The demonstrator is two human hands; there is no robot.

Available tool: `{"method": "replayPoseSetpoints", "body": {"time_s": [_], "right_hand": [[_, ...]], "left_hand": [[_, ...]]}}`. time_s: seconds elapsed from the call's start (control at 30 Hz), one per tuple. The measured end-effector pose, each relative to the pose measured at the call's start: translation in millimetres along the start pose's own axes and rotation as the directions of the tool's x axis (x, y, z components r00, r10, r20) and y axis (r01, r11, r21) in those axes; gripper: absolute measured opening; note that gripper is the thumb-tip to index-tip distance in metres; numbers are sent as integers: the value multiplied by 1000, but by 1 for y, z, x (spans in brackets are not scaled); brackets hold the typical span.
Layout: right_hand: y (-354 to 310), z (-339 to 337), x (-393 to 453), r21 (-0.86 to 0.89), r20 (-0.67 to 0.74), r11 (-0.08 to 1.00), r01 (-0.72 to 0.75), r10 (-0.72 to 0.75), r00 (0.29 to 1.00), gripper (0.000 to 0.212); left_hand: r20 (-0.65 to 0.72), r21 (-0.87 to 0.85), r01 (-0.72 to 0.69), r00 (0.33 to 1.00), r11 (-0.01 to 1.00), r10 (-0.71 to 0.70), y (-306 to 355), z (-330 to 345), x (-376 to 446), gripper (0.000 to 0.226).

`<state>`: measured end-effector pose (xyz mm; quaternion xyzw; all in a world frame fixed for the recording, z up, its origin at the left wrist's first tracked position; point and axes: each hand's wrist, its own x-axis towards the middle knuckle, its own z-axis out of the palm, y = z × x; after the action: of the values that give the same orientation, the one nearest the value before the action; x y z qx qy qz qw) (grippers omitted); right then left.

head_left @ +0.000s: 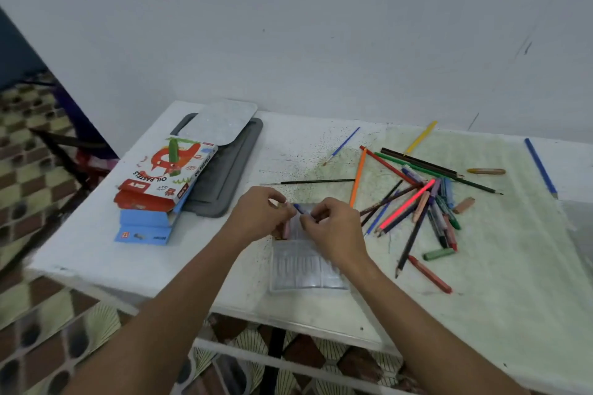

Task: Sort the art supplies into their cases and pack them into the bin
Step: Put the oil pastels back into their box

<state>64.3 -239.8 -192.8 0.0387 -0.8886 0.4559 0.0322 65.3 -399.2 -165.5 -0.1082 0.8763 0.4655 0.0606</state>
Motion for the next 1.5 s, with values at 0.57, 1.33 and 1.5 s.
{"method": "replayPoseSetpoints", "body": {"time_s": [0.57, 1.33, 1.5], "right_hand": [[1, -13, 16, -137, 398, 959, 248, -176, 900, 21], [42, -96, 28, -38, 101, 999, 27, -23, 995, 13], [87, -166, 39, -105, -152, 982, -159, 142, 978, 6]], "left_hand": [[156, 425, -279, 960, 861, 234, -11, 1, -5, 20], [187, 388, -341, 939, 856, 289, 44, 32, 30, 25], [286, 344, -479, 873, 808, 396, 90, 85, 60, 27]]}}
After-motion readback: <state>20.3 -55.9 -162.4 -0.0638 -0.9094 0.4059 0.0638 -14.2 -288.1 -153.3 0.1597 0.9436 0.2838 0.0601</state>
